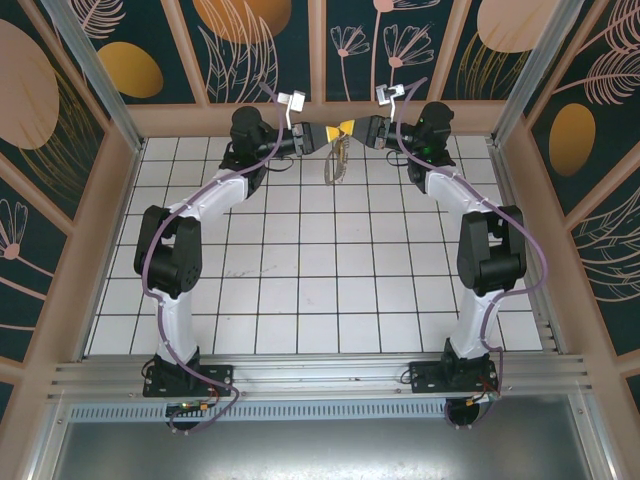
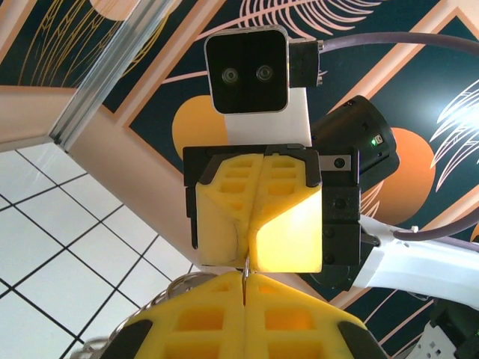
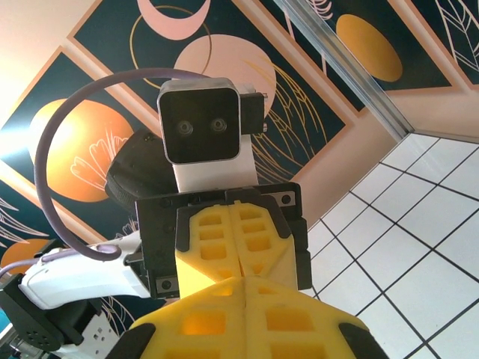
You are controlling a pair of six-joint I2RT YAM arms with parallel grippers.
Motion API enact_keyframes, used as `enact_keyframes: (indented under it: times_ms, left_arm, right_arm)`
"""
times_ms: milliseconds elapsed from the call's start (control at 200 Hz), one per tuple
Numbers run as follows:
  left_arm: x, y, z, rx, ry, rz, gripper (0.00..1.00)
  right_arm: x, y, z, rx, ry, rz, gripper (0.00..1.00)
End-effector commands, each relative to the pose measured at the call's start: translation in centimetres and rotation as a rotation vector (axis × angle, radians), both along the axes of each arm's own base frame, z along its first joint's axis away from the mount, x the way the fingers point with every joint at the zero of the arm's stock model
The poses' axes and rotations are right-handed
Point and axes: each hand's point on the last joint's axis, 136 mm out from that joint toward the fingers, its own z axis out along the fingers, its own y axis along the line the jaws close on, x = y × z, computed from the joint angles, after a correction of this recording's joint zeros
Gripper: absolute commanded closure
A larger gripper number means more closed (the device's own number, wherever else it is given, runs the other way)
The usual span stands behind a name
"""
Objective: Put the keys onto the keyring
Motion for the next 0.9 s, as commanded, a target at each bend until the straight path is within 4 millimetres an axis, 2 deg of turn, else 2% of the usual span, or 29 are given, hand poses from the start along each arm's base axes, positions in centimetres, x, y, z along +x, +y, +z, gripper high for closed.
enact_keyframes:
  times_ms: [0,60,165,285,445,636,766,896]
  left_arm:
    - [-1.3,0.0,2.4,-0.053,-0.074,-0.006,1.00]
    - [-1.4,0.1,2.4,-0.058,-0.077,0.000,1.00]
    - [-1.8,0.3,3.0,-0.069,-0.092,0.003,1.00]
    - [-2.2,0.5,3.7,-0.083,-0.108,0.000,1.00]
    - [-2.7,0.8,4.9,-0.104,-0.125,0.005,1.00]
    - [-3.0,1.2,6.1,-0.136,-0.131,0.019,1.00]
    - [-3.4,1.3,6.5,-0.152,-0.134,0.010,1.00]
    - [-3.6,1.4,6.8,-0.161,-0.136,0.009,1.00]
  right_arm:
    - [-1.5,-0.2,2.9,0.020,-0.086,-0.019,1.00]
    - [-1.4,-0.2,3.2,0.022,-0.084,-0.032,0.99]
    - [-1.3,-0.7,3.7,0.031,-0.086,-0.064,0.76]
    - [-1.6,-2.0,4.6,0.050,-0.101,-0.125,0.63]
    - [-1.9,-4.3,4.2,0.064,-0.089,-0.253,0.61]
    - [-2.7,-5.9,0.5,0.022,-0.067,-0.430,0.58]
    - [-3.3,-5.8,-1.5,-0.026,-0.064,-0.474,0.55]
    - [-3.8,-4.4,-2.2,-0.057,-0.079,-0.464,0.52]
